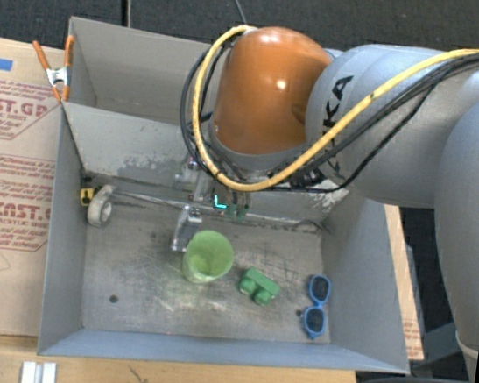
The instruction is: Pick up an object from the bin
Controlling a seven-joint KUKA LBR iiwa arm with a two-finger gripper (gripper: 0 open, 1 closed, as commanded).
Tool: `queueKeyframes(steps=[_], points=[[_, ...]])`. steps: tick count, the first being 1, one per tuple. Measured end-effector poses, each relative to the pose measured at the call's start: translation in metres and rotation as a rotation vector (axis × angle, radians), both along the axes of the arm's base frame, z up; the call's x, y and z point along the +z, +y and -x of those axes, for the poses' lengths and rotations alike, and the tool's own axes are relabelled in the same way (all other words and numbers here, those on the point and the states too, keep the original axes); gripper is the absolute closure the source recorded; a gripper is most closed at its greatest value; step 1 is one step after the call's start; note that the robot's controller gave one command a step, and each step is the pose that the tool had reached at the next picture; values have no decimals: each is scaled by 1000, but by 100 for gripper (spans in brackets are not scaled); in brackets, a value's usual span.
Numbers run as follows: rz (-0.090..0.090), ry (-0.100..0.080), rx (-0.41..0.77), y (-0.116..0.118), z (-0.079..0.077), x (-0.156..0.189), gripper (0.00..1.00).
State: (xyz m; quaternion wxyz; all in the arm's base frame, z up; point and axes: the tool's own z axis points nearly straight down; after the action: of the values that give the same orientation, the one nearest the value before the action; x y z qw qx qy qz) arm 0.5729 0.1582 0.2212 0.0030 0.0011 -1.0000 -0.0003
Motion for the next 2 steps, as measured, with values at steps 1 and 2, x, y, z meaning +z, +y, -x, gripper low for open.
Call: queueKeyframes(steps=[1,2], points=[[1,2,7,-44,22,-113,0],[-6,-19,215,-98,20,-147,0]])
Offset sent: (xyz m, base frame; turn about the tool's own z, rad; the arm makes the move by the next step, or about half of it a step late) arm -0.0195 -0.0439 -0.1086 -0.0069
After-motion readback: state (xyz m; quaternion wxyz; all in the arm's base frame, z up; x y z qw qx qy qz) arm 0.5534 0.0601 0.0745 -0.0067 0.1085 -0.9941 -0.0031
